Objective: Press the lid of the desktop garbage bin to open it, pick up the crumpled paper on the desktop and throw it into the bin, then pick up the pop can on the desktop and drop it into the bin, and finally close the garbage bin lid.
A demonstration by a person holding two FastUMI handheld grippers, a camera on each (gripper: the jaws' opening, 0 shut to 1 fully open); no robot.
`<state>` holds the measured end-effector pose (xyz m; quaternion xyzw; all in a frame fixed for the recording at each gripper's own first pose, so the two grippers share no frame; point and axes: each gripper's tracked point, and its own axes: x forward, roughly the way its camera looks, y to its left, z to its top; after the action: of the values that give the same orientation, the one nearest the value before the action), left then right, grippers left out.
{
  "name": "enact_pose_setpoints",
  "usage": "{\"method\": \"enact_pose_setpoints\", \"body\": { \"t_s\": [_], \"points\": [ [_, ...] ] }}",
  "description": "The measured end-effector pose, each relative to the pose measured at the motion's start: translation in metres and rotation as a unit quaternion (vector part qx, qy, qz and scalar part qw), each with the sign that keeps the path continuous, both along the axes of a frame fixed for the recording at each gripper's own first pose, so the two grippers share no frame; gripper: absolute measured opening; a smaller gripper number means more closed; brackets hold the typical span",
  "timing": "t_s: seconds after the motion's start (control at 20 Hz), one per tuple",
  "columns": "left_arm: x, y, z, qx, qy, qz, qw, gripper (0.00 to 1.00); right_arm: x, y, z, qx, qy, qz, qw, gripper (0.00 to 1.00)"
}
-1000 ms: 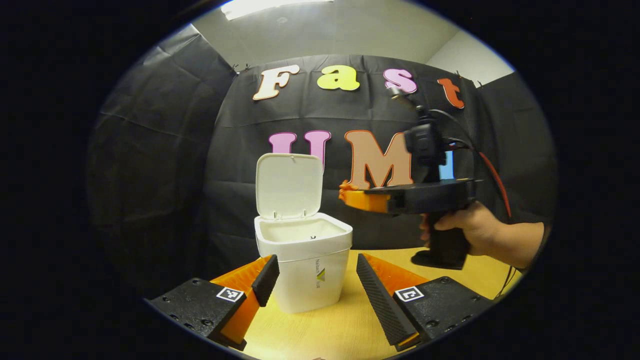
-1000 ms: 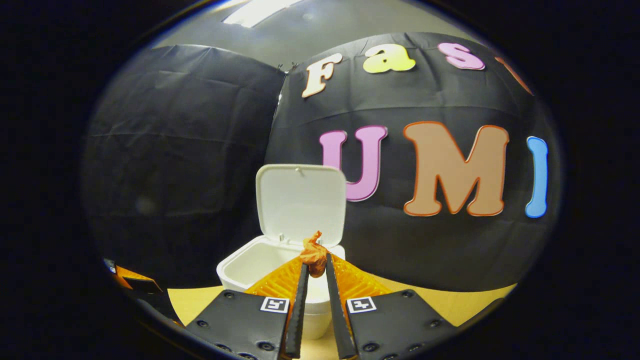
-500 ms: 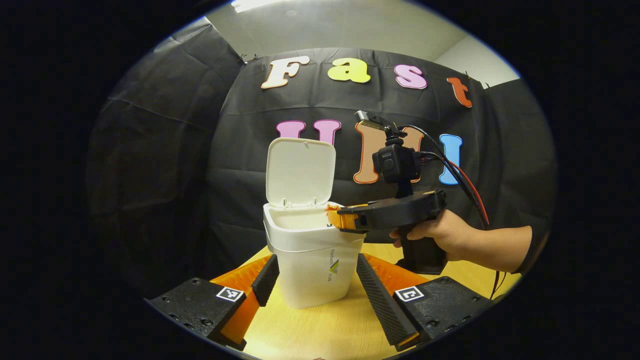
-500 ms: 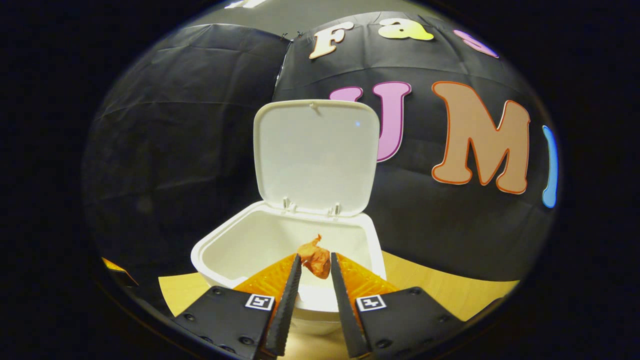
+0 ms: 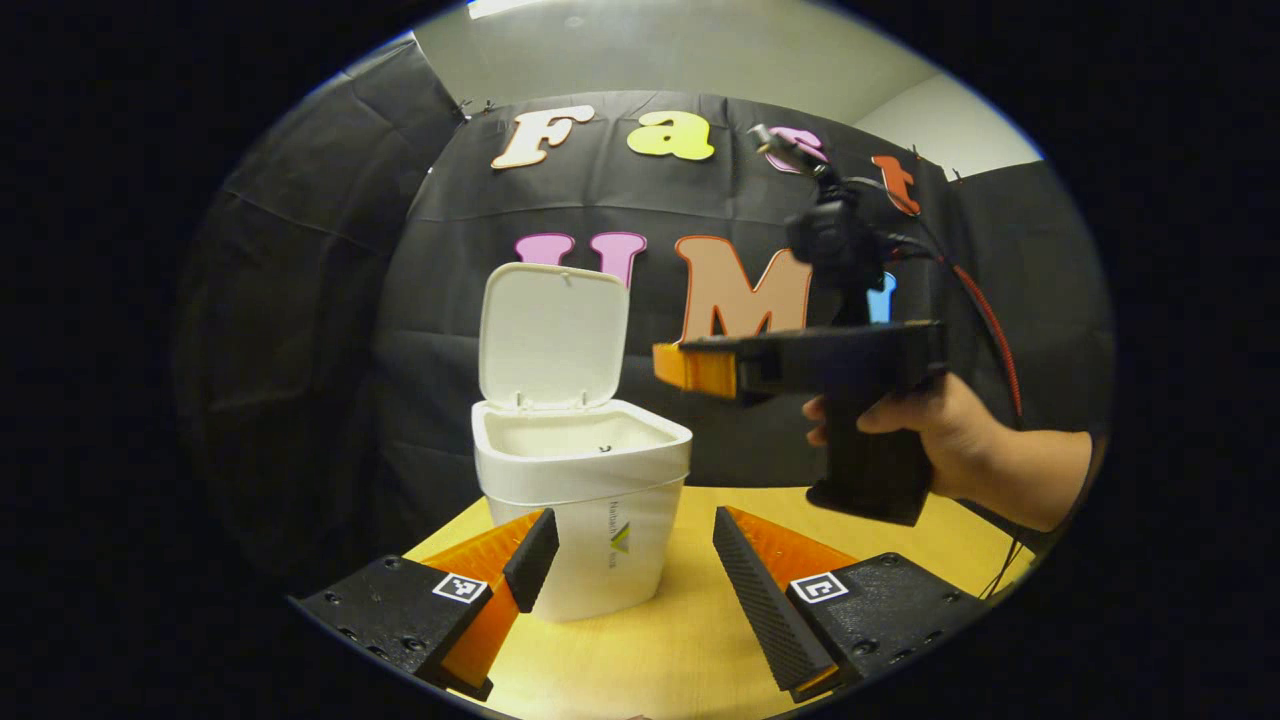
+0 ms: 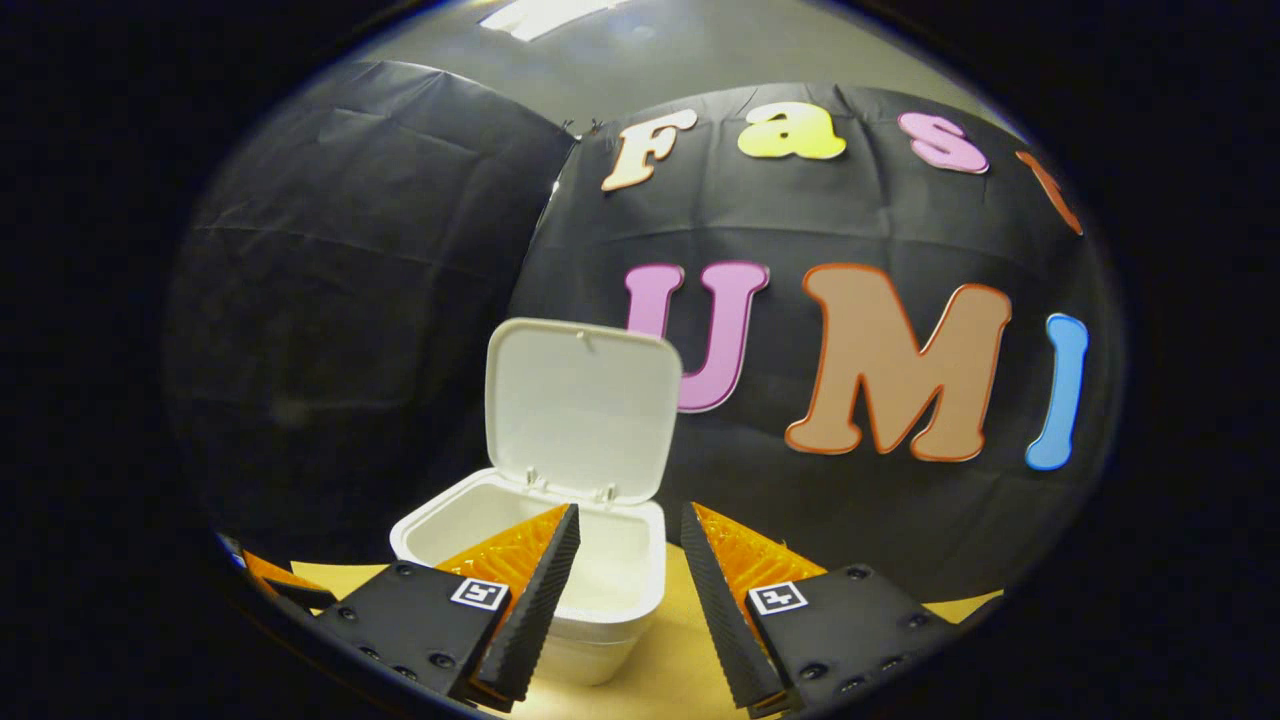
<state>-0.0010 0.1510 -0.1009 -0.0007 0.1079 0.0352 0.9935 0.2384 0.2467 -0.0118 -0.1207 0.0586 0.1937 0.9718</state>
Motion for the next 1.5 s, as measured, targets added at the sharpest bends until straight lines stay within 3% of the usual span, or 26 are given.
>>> {"method": "enact_pose_setpoints", "body": {
  "t_s": [0.45,0.8,1.2,1.5],
  "points": [
    [0.032,-0.087,-0.034,-0.016,0.007,-0.074,0.997,0.94,-0.063,-0.174,0.075,0.032,-0.07,-0.132,0.988,0.72],
    [0.045,-0.144,-0.096,-0.01,0.044,-0.099,0.994,0.94,-0.128,-0.309,0.055,0.053,-0.071,-0.257,0.962,0.72],
    [0.053,-0.165,-0.178,0.013,0.097,-0.091,0.991,0.94,-0.185,-0.397,0.003,0.064,-0.035,-0.346,0.936,0.72],
    [0.065,-0.167,-0.235,0.022,0.169,-0.083,0.982,0.95,-0.209,-0.424,-0.027,0.056,-0.001,-0.373,0.926,0.72]
  ]
}}
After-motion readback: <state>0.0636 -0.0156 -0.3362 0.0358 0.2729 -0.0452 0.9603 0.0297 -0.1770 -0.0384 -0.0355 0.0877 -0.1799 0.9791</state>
